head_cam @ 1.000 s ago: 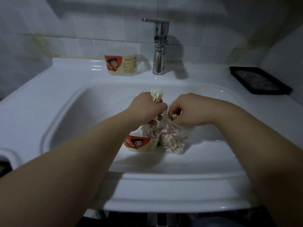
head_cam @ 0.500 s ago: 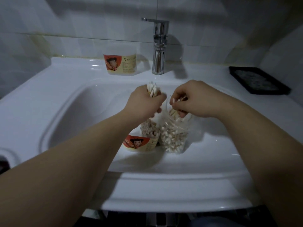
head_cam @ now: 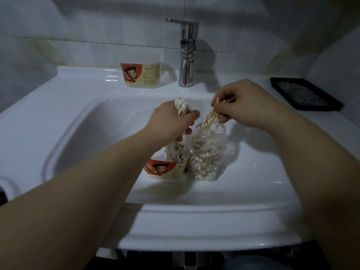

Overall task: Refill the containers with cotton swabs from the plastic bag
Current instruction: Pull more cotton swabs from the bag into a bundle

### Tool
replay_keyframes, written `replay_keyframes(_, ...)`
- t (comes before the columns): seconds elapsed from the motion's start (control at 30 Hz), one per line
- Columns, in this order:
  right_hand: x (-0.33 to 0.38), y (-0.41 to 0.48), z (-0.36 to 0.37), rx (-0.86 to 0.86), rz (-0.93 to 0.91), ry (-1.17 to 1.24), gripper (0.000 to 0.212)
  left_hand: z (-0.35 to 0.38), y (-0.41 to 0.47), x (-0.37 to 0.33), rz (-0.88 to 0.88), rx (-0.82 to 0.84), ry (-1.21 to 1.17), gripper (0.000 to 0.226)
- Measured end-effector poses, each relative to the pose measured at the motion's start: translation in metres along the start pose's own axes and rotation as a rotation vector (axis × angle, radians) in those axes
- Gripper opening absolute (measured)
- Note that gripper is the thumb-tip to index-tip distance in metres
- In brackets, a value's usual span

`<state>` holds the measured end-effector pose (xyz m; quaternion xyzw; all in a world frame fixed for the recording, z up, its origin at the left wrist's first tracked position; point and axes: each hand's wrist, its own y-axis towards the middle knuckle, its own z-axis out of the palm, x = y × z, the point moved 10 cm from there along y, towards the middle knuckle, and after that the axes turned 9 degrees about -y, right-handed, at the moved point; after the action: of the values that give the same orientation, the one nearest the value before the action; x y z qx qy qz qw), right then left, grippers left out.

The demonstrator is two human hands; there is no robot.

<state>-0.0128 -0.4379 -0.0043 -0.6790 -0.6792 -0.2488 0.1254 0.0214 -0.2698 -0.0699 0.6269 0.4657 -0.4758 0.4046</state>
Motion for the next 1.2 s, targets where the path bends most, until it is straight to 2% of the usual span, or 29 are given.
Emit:
replay_keyframes(0.23, -0.012, 0.005, -0.009, -0.084, 0.07, 0.219, 0.012, 0.011, 0.0, 0.003, -0.012, 0.097, -0.046, 0.038)
replay_keyframes(0.37, -0.006, 0.001, -0.001, -0.024, 0.085, 0.434, 0.012, 0.018, -0.002, 0.0, -0.016, 0.168, -0.14, 0.029)
replay_keyframes(0.43, -0.003, 0.0, 0.004, 0.004, 0.088, 0.459, 0.012, 0.021, -0.003, -0.001, -0.014, 0.199, -0.163, 0.024)
replay_keyframes(0.63, -0.013, 0.004, -0.003, -0.051, 0.121, 0.412, 0.012, 0.023, -0.003, 0.002, -0.02, 0.225, -0.148, 0.013)
replay_keyframes(0.8, -0.031, 0.006, -0.022, -0.163, 0.168, 0.389, 0.017, 0.018, 0.0, 0.009, -0.061, 0.161, -0.145, 0.008)
replay_keyframes(0.9, -0.03, 0.006, -0.017, -0.117, 0.133, 0.306, 0.015, 0.009, 0.004, 0.008, -0.063, 0.074, -0.185, 0.016)
replay_keyframes(1.03, -0.014, 0.003, -0.002, -0.015, 0.047, 0.105, 0.012, 0.0, 0.005, 0.0, 0.039, -0.018, -0.083, 0.029)
replay_keyframes(1.2, 0.001, 0.0, 0.011, 0.041, -0.026, 0.094, 0.011, 0.007, 0.0, -0.011, 0.137, 0.039, 0.007, 0.032)
